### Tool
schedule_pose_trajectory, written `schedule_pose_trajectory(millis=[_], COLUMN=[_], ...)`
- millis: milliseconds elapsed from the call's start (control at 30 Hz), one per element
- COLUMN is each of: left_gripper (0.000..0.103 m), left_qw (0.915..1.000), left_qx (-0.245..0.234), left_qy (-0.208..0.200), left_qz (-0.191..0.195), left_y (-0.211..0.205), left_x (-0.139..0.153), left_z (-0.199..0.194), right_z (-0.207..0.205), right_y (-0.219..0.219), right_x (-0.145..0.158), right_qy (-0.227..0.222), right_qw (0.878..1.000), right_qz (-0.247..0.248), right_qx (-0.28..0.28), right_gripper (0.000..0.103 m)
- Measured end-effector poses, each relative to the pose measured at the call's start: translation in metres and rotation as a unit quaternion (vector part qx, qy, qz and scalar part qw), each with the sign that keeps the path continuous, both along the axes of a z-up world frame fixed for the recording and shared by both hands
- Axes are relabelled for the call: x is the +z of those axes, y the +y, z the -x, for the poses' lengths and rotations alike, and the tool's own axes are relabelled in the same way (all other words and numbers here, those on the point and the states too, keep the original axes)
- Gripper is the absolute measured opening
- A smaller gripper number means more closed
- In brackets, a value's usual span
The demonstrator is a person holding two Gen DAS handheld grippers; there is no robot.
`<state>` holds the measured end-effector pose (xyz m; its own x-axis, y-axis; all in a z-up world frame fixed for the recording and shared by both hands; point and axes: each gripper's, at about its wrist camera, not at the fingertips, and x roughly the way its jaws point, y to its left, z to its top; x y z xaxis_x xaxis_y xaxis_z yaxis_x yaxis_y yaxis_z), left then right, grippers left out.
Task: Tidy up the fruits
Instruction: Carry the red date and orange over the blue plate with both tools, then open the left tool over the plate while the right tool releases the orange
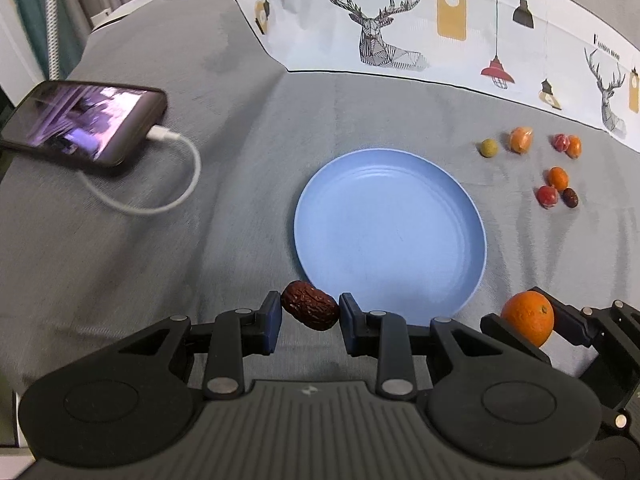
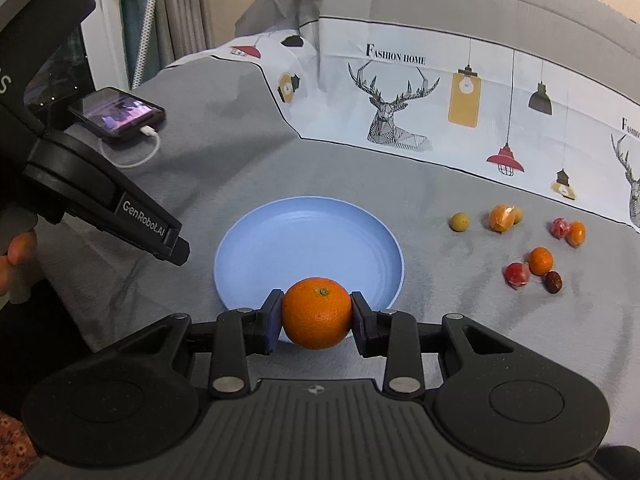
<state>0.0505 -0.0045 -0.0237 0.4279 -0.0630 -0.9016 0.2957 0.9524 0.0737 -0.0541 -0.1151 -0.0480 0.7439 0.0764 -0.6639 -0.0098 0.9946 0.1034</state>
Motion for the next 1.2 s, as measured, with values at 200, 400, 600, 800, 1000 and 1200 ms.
schedule_pose_trajectory(millis=[200, 400, 600, 800, 1000, 1200], left_gripper=[0.034, 0.034, 0.034, 0.034, 0.090, 0.103], left_qw=[0.9999, 0.9993, 0.9986, 0.9977, 0.9963, 0.9921], left_qx=[-0.010, -0.025, -0.038, -0.046, -0.075, -0.115], left_qy=[0.005, 0.011, 0.012, 0.011, 0.003, -0.033], left_qz=[-0.012, -0.023, -0.035, -0.049, -0.042, -0.039], left_y=[-0.013, -0.026, -0.036, -0.044, -0.051, -0.053], left_x=[-0.015, -0.033, -0.050, -0.063, -0.065, -0.045], left_z=[-0.022, -0.041, -0.059, -0.074, -0.080, -0.061], right_z=[-0.025, -0.048, -0.064, -0.079, -0.091, -0.074], right_y=[-0.006, -0.008, -0.010, -0.010, -0.011, -0.014], right_x=[-0.013, -0.031, -0.045, -0.057, -0.057, -0.040], right_qy=[0.018, 0.039, 0.057, 0.068, 0.071, 0.056], right_qw=[1.000, 0.999, 0.998, 0.998, 0.997, 0.998], right_qz=[0.001, 0.005, 0.007, 0.018, 0.019, 0.028], right_qx=[-0.005, -0.004, -0.002, 0.004, 0.002, -0.004], right_gripper=[0.037, 0.037, 0.037, 0.037, 0.059, 0.096])
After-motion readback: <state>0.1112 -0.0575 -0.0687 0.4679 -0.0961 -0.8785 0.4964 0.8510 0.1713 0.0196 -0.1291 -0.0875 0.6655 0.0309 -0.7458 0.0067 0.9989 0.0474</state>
